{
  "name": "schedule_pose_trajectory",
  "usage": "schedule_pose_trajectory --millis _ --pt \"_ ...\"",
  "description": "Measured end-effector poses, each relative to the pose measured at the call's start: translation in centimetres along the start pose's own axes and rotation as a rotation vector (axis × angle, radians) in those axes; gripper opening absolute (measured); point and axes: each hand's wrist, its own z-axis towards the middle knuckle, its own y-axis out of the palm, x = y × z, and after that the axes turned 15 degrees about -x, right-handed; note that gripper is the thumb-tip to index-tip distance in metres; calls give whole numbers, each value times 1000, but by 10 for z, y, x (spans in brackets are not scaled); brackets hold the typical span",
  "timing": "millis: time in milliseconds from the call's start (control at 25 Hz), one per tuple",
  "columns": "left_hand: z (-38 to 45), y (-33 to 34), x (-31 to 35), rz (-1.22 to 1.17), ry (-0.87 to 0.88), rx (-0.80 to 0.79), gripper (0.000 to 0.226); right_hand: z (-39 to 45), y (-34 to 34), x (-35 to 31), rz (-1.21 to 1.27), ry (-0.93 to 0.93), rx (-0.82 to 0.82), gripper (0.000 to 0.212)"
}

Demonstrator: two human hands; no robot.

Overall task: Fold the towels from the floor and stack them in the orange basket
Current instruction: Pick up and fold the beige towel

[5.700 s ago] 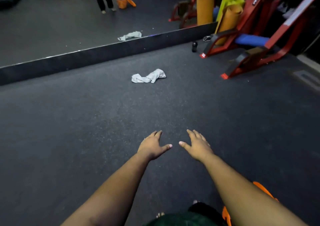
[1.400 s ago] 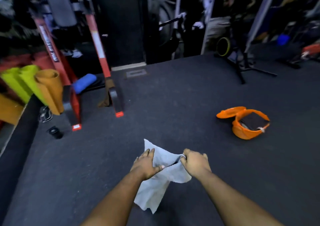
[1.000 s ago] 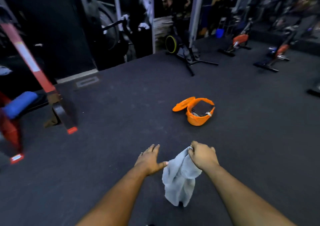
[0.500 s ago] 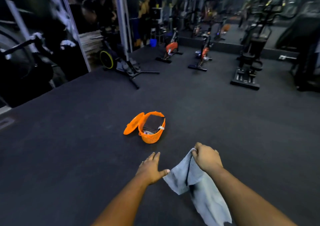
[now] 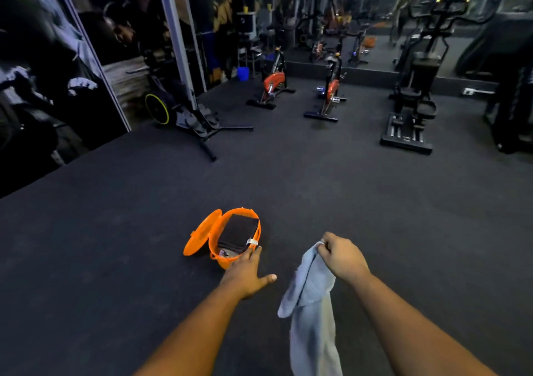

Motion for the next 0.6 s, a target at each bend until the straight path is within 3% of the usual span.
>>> schedule_pose_trajectory --millis 200,440,520,600 --pt "69 -39 24 -49 -93 43 95 97 -43 1 150 -247 -145 23" --pt "148 -112 33 -201 88 131 94 209 -92 -38 239 -548 -462 19" --pt "180 -141 31 -273 138 148 81 249 -107 -53 224 -619 -568 19" --pt "214 -164 20 -314 181 131 51 284 -127 -65 199 -680 -638 14"
